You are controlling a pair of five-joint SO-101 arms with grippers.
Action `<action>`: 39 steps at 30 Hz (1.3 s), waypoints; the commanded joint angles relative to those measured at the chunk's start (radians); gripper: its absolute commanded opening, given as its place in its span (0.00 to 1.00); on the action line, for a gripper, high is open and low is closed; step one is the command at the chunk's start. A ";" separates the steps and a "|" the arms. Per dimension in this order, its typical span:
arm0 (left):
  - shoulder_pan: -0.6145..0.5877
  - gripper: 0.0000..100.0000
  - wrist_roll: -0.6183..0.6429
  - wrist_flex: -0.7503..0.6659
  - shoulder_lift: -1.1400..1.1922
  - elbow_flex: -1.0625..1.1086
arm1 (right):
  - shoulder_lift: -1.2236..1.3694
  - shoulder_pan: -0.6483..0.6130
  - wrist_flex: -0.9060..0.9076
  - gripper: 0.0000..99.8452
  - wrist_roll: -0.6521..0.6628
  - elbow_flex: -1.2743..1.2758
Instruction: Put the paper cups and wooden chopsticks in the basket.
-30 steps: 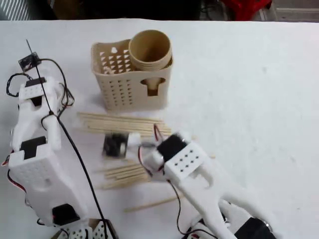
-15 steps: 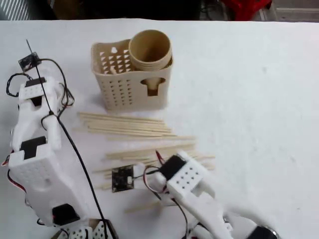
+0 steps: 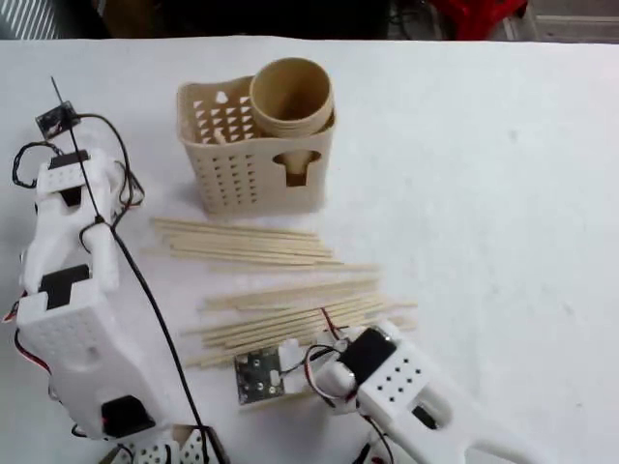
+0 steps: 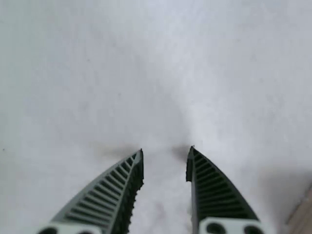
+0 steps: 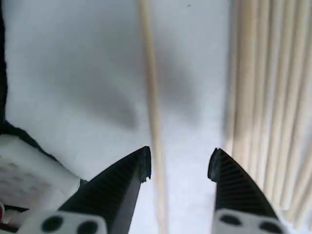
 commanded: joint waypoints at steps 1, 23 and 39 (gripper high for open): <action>0.024 0.16 -0.014 -0.017 -0.007 -0.014 | 0.137 0.008 -0.024 0.20 0.051 -0.003; 0.024 0.16 -0.014 -0.017 -0.007 -0.014 | 0.372 0.008 -0.302 0.02 -0.092 -0.023; 0.022 0.16 -0.014 -0.017 -0.007 -0.014 | 0.372 0.008 -0.196 0.02 -0.212 -0.196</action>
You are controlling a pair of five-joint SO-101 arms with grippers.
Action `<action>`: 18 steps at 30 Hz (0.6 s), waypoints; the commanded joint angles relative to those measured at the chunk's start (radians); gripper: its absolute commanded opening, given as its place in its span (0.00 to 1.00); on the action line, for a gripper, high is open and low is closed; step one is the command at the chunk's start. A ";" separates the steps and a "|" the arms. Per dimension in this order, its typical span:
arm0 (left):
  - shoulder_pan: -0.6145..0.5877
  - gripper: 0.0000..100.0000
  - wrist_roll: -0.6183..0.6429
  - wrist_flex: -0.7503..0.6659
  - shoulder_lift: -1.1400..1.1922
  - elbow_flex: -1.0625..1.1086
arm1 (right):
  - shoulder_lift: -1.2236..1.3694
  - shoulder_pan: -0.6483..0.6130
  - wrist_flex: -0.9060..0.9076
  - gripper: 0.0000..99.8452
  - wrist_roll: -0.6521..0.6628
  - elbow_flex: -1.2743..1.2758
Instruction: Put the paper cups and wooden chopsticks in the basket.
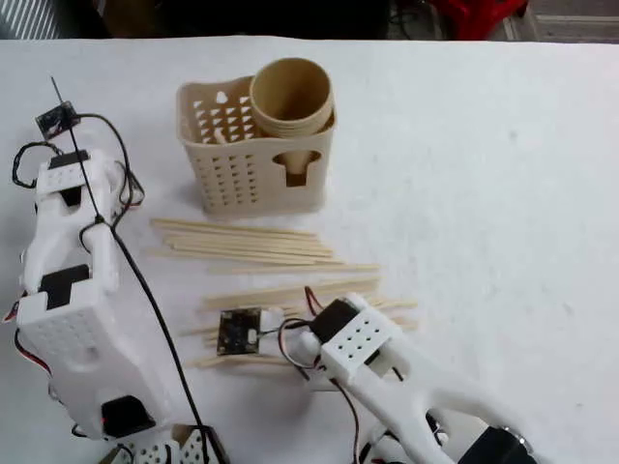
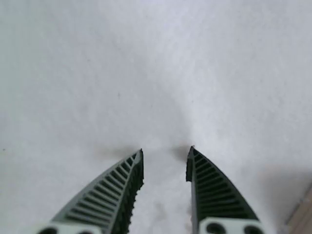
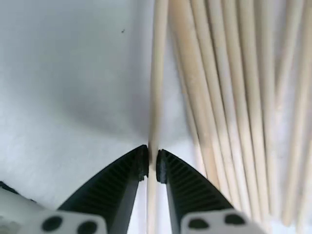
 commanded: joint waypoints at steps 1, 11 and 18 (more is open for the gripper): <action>0.022 0.16 -0.014 -0.017 -0.007 -0.014 | -0.007 0.002 -0.015 0.02 -0.012 -0.043; 0.024 0.16 -0.014 -0.018 -0.007 -0.014 | -0.128 0.133 -0.074 0.02 -0.072 -0.094; 0.024 0.16 -0.014 -0.028 -0.007 -0.012 | -0.470 0.160 -0.071 0.02 -0.301 -0.287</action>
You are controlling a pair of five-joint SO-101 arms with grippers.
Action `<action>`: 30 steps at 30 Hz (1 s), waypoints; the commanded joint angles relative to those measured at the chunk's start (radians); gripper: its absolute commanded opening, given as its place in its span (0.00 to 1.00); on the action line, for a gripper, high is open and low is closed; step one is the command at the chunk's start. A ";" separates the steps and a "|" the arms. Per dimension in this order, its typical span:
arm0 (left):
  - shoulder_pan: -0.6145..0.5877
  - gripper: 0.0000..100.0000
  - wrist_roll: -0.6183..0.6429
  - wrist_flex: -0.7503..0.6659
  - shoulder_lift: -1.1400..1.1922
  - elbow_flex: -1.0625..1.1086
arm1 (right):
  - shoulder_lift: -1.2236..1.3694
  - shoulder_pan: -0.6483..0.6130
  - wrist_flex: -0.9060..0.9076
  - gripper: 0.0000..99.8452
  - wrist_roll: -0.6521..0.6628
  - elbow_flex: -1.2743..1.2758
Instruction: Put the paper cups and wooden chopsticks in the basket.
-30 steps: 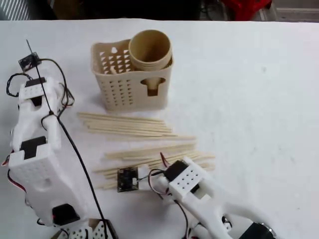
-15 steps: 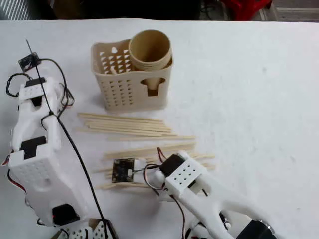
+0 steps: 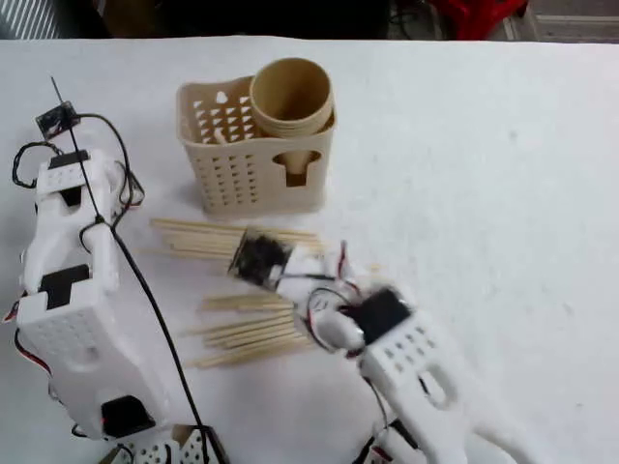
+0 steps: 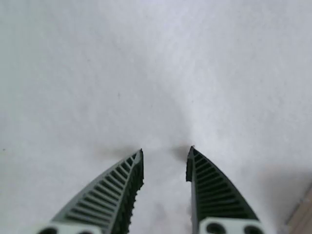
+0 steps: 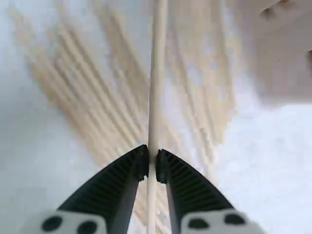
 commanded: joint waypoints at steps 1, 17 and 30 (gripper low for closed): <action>0.024 0.16 -0.014 -0.028 -0.007 -0.012 | -0.214 0.012 -0.012 0.02 -0.129 -0.192; 0.021 0.16 -0.014 -0.029 -0.007 -0.009 | 0.357 0.016 -0.446 0.02 -0.443 -0.971; 0.021 0.16 -0.014 -0.031 -0.007 -0.009 | 0.760 0.035 -0.588 0.02 -0.442 -1.234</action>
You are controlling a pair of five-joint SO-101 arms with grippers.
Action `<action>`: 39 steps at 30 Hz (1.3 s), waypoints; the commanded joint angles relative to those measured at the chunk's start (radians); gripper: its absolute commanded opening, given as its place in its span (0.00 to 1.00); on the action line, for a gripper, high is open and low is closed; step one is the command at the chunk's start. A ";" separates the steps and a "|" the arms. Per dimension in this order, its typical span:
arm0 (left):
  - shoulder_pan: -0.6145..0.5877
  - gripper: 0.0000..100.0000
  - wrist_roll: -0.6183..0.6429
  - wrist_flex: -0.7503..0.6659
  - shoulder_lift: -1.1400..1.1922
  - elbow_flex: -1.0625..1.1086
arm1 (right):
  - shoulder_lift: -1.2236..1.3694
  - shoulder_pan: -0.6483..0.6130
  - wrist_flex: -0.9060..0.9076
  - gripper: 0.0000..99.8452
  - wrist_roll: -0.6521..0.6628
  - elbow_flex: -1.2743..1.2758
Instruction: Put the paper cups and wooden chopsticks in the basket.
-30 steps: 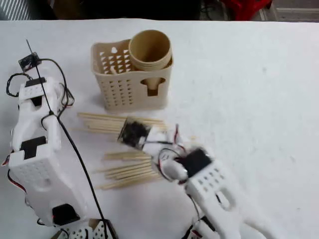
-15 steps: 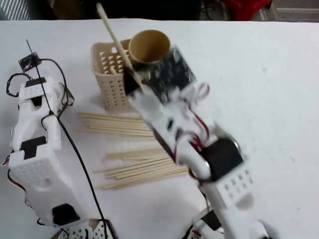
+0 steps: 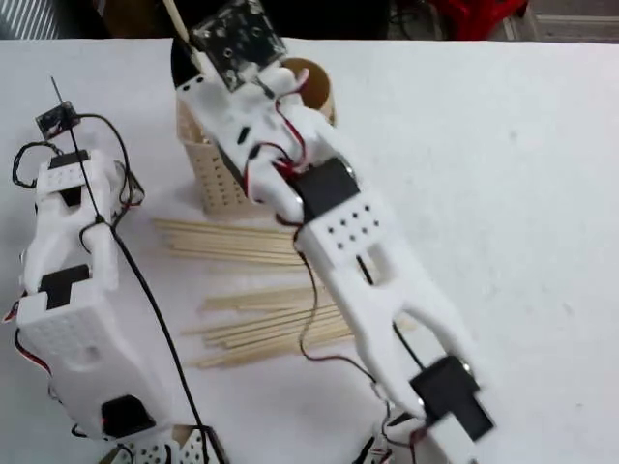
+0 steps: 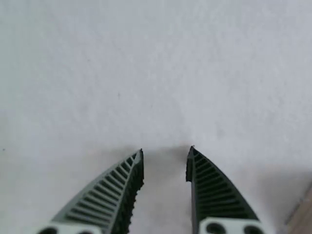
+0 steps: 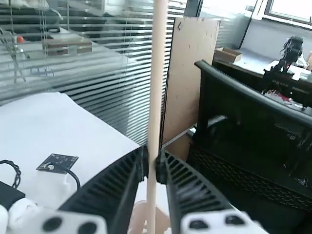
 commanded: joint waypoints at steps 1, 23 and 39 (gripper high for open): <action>0.021 0.16 -0.014 -0.031 -0.007 -0.009 | 0.065 0.030 -0.030 0.02 -0.006 -0.135; 0.022 0.16 -0.014 -0.031 -0.007 -0.012 | 0.232 0.038 -0.044 0.02 -0.006 -0.175; 0.021 0.16 -0.014 -0.031 -0.007 -0.012 | 0.048 0.044 0.489 0.24 0.002 -0.175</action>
